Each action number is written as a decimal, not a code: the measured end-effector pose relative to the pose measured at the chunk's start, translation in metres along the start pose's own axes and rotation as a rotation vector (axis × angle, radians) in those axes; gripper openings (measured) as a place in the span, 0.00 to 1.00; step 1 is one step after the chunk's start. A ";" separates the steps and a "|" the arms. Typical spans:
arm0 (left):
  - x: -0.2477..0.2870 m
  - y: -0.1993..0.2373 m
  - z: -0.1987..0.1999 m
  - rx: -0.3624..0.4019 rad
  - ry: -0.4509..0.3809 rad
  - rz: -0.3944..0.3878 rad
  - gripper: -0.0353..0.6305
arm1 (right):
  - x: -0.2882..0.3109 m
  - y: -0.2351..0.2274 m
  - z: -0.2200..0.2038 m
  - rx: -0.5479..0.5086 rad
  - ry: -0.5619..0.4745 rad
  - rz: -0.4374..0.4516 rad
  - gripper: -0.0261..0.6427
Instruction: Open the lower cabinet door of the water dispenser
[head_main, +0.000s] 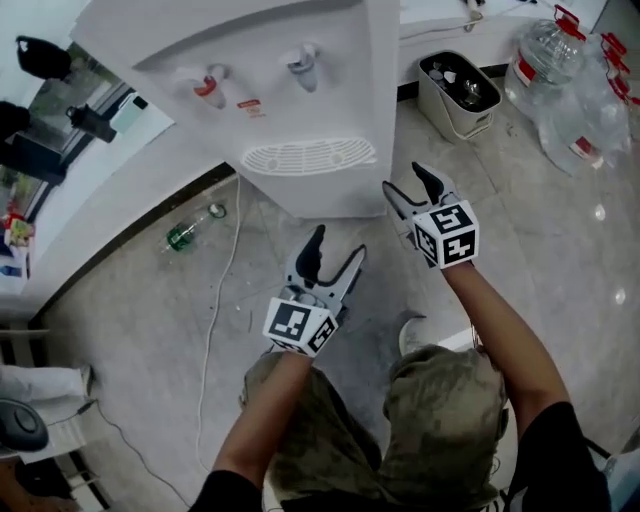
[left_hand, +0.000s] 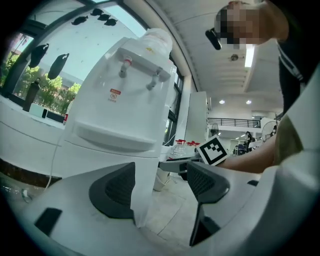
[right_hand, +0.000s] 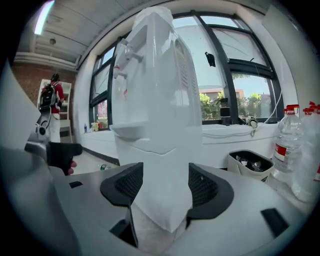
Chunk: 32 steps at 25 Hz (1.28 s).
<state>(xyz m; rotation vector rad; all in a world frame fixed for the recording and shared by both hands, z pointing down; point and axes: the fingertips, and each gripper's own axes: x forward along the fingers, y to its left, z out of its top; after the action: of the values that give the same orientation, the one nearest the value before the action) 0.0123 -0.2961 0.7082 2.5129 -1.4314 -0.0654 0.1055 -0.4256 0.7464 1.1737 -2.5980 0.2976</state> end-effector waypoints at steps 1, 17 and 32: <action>0.004 -0.001 -0.006 0.007 -0.001 -0.008 0.50 | 0.001 -0.003 0.000 0.011 -0.019 0.000 0.41; 0.002 0.010 -0.056 0.047 0.079 0.021 0.50 | 0.036 0.002 -0.030 0.052 -0.087 0.062 0.41; 0.002 0.007 -0.064 -0.008 0.048 0.040 0.50 | 0.045 0.006 -0.029 -0.056 -0.123 0.035 0.40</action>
<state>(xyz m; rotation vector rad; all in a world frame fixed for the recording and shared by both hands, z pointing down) 0.0174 -0.2891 0.7725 2.4612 -1.4593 -0.0038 0.0771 -0.4448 0.7878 1.1628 -2.7159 0.1633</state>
